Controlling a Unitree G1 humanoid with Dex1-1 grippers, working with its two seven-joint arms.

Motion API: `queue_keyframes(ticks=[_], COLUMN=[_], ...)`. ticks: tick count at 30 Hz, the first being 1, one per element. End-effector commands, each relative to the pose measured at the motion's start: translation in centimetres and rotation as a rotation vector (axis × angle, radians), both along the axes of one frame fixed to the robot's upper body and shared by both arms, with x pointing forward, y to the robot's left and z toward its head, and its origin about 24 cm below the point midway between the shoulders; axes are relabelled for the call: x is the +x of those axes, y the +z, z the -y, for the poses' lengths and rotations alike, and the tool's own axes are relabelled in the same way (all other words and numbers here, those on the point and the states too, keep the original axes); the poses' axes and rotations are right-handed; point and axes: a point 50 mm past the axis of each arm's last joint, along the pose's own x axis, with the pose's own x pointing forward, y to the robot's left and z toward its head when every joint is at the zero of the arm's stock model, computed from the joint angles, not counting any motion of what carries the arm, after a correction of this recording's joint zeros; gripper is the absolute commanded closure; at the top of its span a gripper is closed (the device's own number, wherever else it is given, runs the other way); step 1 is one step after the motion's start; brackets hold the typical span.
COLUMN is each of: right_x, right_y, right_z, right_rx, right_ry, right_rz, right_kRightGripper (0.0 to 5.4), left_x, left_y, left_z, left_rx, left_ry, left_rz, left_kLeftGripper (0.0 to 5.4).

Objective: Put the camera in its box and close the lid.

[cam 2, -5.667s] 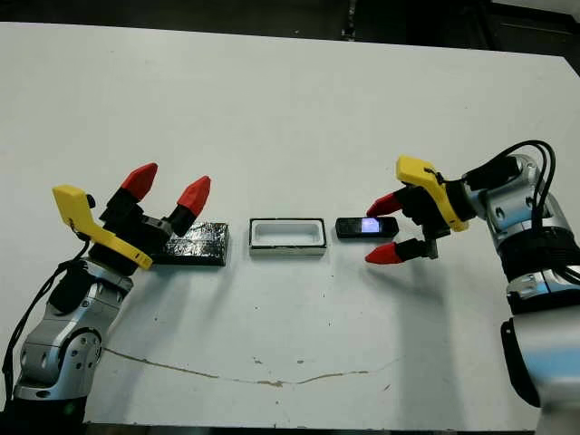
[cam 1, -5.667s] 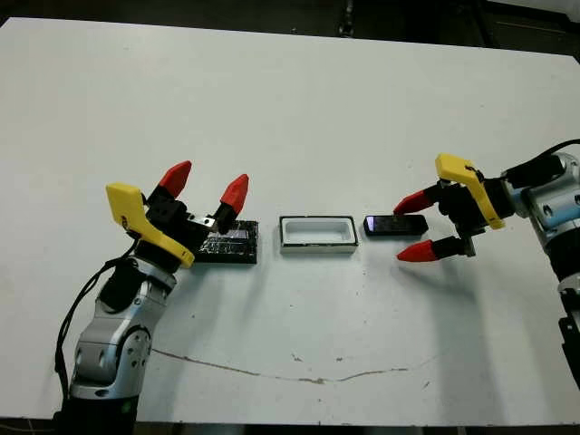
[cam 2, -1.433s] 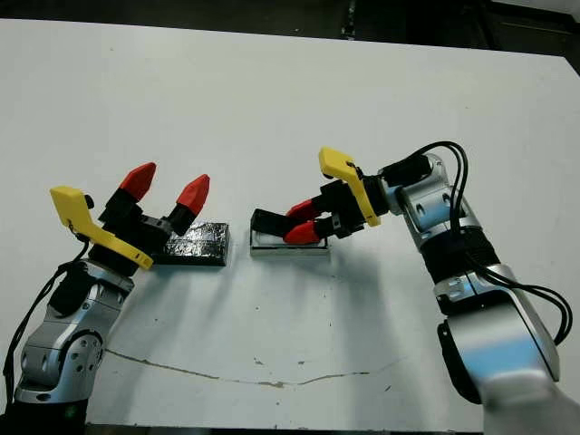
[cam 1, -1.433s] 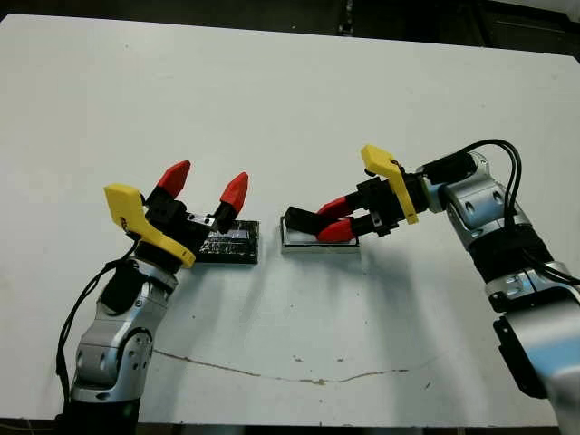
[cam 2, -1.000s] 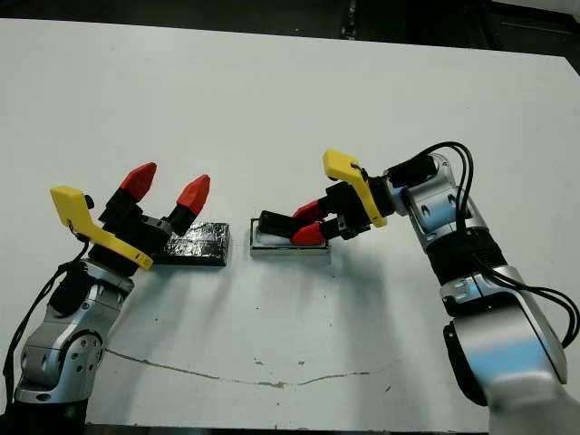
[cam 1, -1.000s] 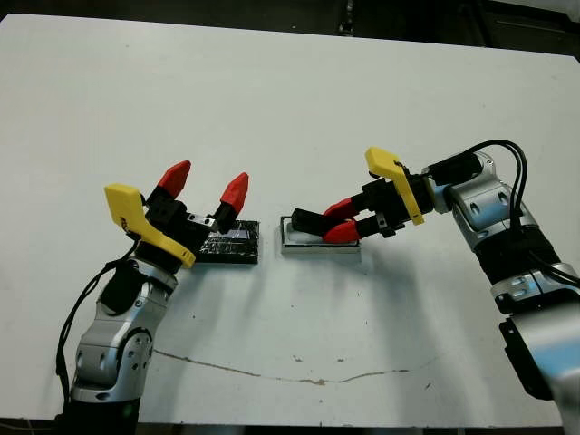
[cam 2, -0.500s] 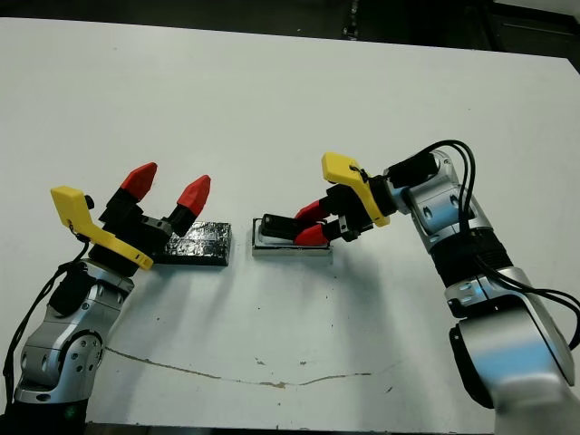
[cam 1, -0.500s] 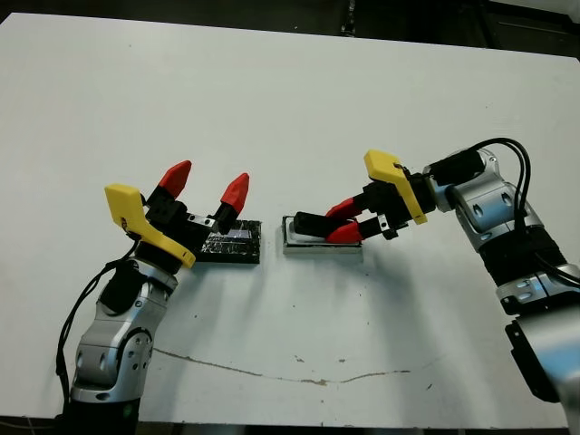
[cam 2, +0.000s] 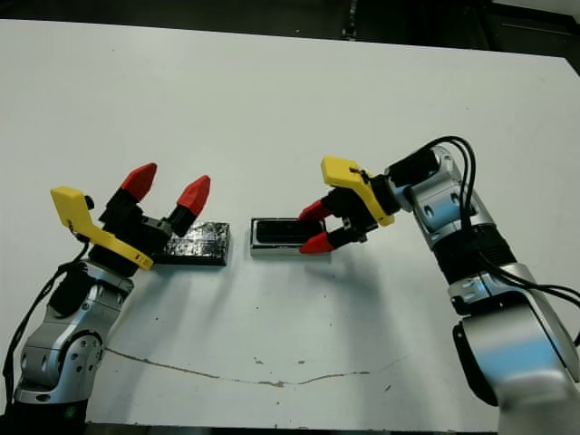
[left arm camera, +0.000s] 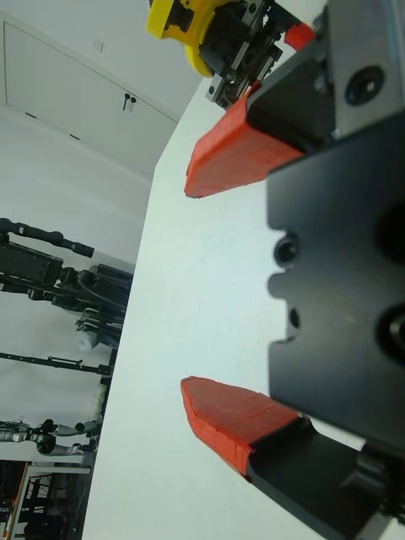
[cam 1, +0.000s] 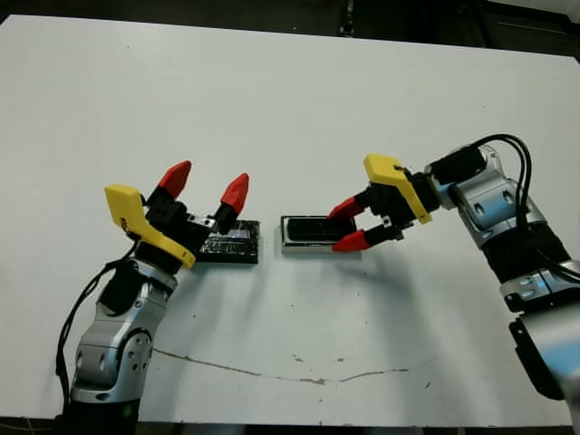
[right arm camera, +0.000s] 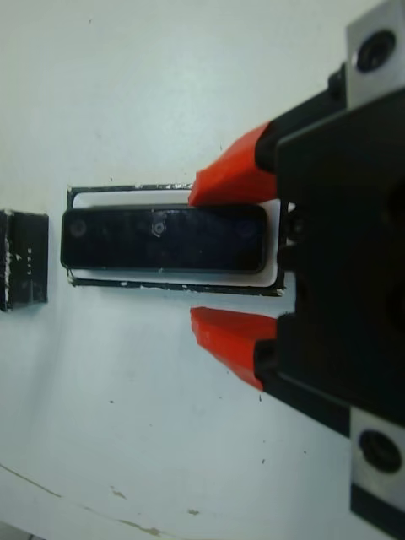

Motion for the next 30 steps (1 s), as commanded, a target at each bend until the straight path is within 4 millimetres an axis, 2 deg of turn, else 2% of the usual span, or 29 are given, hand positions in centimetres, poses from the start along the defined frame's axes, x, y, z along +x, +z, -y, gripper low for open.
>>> queue_keyframes(ticks=[1, 8, 13, 20, 24, 28, 30], right_x=[-0.1, -0.4, -0.7, -1.2, -1.5, -2.5, -3.8], right_y=[-0.3, 0.2, 1.8, 3.8, 4.7, 5.2, 5.0], right_z=[1.1, 1.5, 2.3, 3.4, 4.3, 5.6, 6.2], right_rx=[-0.051, -0.017, 0.013, 0.078, 0.189, 0.374, 0.478], right_ry=[-0.028, -0.052, -0.097, -0.151, -0.201, -0.366, -0.512], right_rz=[0.002, 0.002, 0.057, 0.068, 0.130, 0.205, 0.246], right_kRightGripper=[1.69, 0.72, 0.07, 0.03, 0.03, 0.03, 0.09], left_x=[-0.2, -0.2, -0.1, -0.1, -0.1, -0.1, -0.1], left_y=[-0.5, -0.4, -0.3, -0.2, -0.2, -0.2, -0.1], left_z=[-0.3, -0.2, -0.3, -0.2, -0.2, -0.3, -0.4], left_rx=[0.006, 0.015, 0.019, 0.022, 0.017, 0.024, 0.035], left_ry=[0.000, 0.003, 0.008, 0.010, 0.007, 0.010, 0.011], left_rz=[-0.014, -0.012, -0.011, -0.016, -0.015, -0.011, -0.005], left_kLeftGripper=[0.00, 0.00, 0.00, 0.00, 0.00, 0.00, 0.00])
